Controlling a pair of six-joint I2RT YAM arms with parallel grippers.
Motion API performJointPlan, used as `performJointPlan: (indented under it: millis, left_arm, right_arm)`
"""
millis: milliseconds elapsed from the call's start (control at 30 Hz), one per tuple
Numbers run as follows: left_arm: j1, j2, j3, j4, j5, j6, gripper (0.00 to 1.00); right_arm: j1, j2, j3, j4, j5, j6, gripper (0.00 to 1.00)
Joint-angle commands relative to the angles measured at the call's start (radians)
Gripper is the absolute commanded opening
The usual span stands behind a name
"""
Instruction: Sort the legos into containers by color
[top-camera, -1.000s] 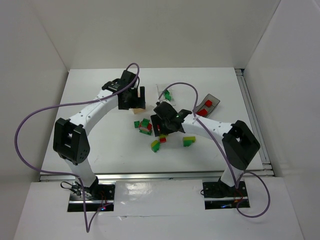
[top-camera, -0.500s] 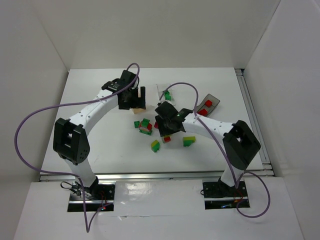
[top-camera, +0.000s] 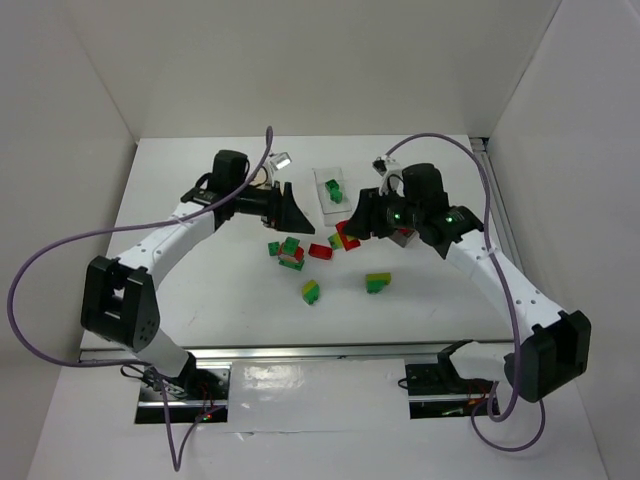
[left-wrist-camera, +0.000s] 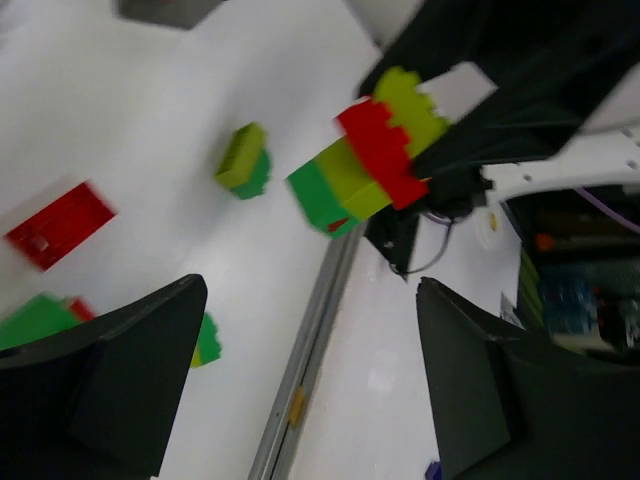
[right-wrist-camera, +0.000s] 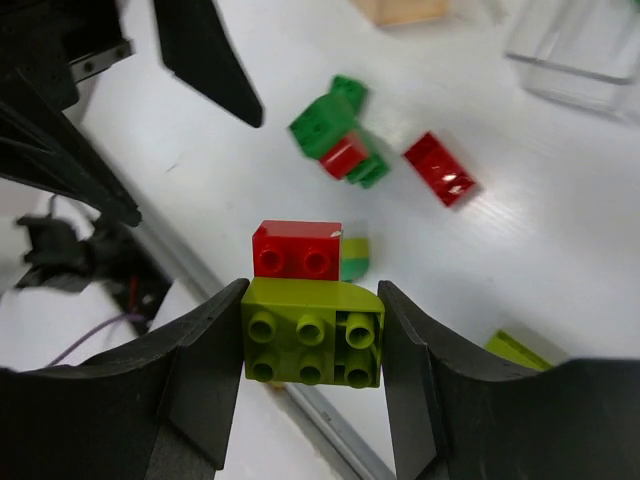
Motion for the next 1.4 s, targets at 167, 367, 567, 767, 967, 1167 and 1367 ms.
performJointPlan:
  millis: [167,367,567,767,967,1167,1367]
  left_arm:
    - [-0.096,0.054,0.045,0.106,0.284,0.158,0.99]
    - [-0.150,0.092,0.105,-0.018,0.217,0.246,0.98]
    - [-0.171,0.103,0.105,0.037,0.239,0.213,0.92]
    - [-0.181,0.114,0.094,0.170,0.289,0.126,0.70]
    - [-0.181,0.132,0.094,0.193,0.302,0.106,0.30]
    - [-0.155,0.132,0.085,0.096,0.253,0.130,0.00]
    - [-0.101,0.132,0.064,0.072,0.221,0.121,0.00]
  right_arm:
    - [-0.072,-0.015,-0.048,0.077,-0.392,-0.019,0.38]
    - [-0.104,0.004,-0.059,0.134,-0.463,0.015,0.37]
    - [-0.114,0.004,-0.082,0.183,-0.506,0.048,0.37]
    - [-0.114,0.022,-0.082,0.206,-0.524,0.059,0.37]
    - [-0.114,0.033,-0.102,0.232,-0.544,0.078,0.37]
    - [-0.147,0.024,-0.102,0.182,-0.535,0.035,0.37]
    - [-0.190,0.024,-0.120,0.182,-0.504,0.035,0.37]
